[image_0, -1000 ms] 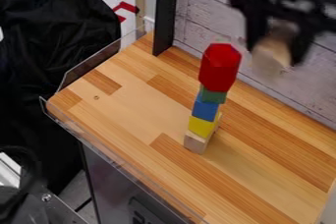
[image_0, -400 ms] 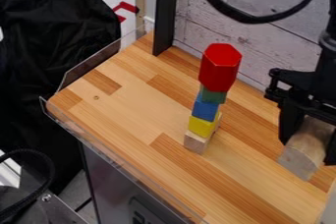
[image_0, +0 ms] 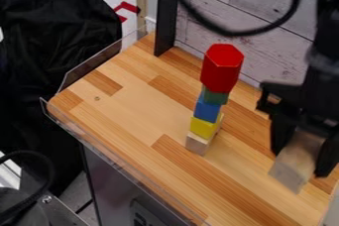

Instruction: Pick up the bar from on top of the tower and place it on the right side of the table

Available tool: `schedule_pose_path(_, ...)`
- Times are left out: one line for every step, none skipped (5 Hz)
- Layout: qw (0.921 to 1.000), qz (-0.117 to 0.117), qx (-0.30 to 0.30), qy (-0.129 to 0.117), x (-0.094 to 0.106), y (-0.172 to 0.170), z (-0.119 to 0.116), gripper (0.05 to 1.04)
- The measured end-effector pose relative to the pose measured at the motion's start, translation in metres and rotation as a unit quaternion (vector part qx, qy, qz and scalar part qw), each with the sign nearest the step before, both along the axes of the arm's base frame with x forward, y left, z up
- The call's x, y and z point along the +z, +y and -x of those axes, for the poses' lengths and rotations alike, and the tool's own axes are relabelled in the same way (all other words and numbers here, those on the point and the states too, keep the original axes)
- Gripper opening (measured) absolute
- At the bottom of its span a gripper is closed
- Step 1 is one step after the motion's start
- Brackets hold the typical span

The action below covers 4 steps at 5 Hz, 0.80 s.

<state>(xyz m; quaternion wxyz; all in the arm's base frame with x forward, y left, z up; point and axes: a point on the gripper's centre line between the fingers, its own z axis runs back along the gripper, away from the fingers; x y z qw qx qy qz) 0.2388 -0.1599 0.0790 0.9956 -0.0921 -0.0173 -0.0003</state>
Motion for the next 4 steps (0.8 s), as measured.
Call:
schedule_pose_path(1.0,0.007,0.002,0.007,-0.044,0.01,0.0,0.607)
schedule_pose_path(0.9997,-0.005,0.003,0.023,-0.079,0.01,-0.009,0.607)
schedule_pose_path(0.9998,-0.011,-0.007,0.013,-0.086,0.004,-0.016,0.607)
schedule_pose_path(0.9994,-0.024,-0.011,0.021,-0.095,0.0,-0.019,0.607)
